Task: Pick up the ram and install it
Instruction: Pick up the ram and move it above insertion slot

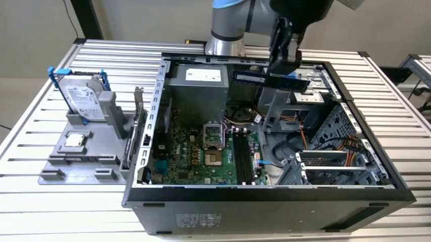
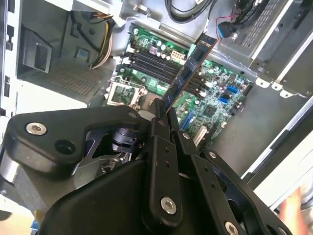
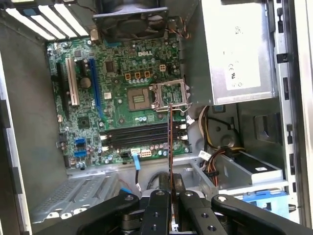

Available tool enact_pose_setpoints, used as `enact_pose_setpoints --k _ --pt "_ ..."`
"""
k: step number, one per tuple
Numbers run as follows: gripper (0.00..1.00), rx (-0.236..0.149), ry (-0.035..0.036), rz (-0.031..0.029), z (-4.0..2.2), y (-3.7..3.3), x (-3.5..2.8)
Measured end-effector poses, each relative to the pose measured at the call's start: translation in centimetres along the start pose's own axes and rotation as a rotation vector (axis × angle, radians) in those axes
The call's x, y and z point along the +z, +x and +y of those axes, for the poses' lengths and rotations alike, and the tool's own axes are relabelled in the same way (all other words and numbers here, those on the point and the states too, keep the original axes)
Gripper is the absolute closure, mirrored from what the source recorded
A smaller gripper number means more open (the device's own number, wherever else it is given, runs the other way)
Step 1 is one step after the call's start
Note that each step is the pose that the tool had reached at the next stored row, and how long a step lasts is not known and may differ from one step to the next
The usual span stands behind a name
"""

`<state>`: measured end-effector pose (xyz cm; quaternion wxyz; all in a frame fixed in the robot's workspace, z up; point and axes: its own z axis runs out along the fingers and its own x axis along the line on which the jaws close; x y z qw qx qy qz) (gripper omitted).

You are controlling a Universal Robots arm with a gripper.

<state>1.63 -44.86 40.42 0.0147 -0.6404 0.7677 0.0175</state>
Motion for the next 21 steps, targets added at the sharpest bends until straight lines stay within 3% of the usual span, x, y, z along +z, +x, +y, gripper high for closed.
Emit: enact_pose_setpoints --k 21 --pt "1.0 0.222 0.0099 -0.0017 0.0 0.0 0.0"
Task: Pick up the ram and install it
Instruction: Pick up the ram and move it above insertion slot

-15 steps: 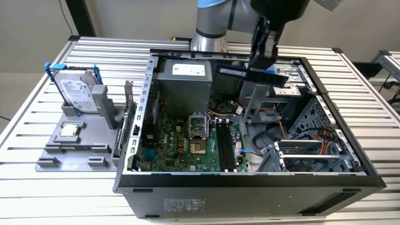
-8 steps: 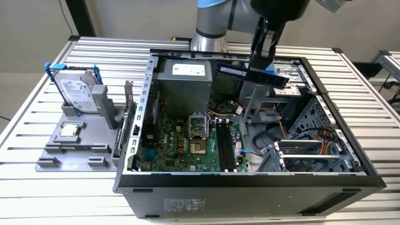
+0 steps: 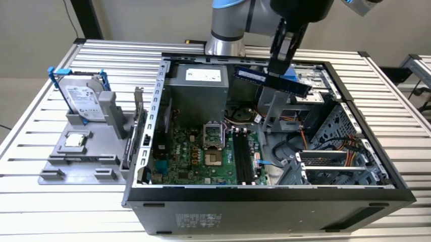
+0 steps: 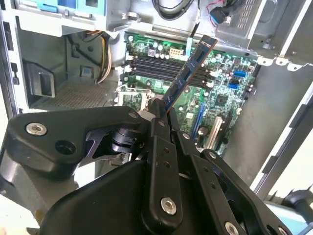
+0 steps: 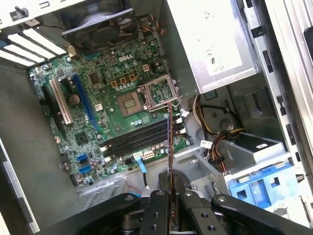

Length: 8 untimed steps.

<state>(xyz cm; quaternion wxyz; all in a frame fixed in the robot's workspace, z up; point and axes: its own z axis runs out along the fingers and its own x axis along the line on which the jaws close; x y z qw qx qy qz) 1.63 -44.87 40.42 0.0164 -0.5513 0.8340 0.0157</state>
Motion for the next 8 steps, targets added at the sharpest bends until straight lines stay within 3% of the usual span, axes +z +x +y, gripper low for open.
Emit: enact_pose_setpoints --k 8 --pt "1.0 0.086 0.0036 -0.0006 0.0 0.01 0.0"
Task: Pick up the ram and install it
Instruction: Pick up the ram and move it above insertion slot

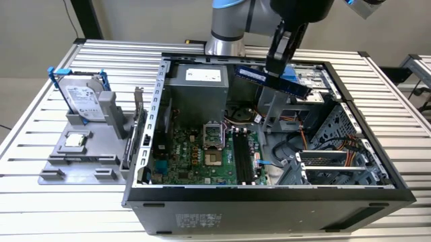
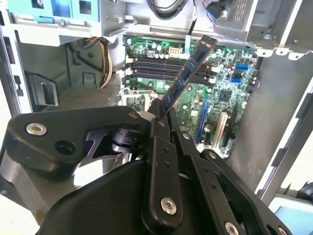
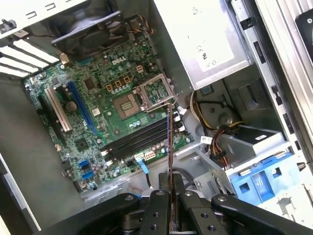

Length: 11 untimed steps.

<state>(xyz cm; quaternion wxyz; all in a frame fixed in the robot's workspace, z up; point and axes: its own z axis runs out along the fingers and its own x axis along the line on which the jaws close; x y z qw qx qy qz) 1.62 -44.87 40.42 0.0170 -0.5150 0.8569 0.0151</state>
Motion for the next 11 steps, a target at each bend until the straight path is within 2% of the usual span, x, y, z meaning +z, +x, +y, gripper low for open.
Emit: enact_pose_setpoints --k 11 --pt "1.0 0.144 0.0062 -0.001 0.0 0.0 0.0"
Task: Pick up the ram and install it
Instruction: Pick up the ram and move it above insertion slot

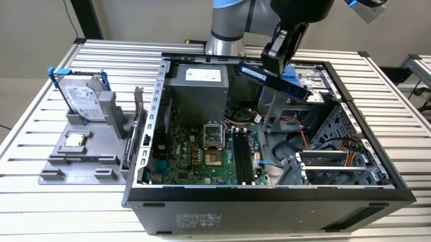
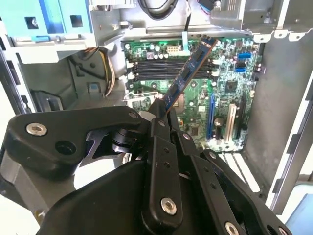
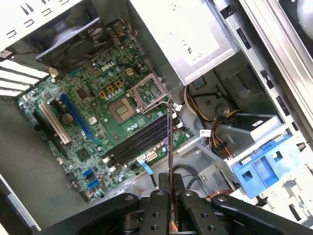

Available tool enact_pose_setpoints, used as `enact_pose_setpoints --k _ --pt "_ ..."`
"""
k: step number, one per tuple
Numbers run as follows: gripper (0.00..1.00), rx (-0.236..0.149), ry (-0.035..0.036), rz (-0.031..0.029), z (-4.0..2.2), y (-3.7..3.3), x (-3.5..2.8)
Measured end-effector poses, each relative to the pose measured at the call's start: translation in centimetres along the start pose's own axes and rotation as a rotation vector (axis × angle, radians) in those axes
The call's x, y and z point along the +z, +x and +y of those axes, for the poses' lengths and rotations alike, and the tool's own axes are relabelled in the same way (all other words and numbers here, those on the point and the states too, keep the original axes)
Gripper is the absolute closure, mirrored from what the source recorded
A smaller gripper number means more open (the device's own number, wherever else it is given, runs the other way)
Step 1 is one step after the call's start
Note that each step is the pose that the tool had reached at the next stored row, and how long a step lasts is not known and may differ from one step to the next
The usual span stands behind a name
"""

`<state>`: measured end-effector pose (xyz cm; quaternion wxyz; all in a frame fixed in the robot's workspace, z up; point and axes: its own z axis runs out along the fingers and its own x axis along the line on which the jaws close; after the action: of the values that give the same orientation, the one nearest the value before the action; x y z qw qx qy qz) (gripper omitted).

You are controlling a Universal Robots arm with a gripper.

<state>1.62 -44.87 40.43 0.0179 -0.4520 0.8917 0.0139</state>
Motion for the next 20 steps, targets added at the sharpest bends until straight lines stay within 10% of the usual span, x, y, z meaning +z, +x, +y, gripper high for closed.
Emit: enact_pose_setpoints --k 20 --pt "1.0 0.297 0.0129 -0.0024 0.0 0.0 0.01"
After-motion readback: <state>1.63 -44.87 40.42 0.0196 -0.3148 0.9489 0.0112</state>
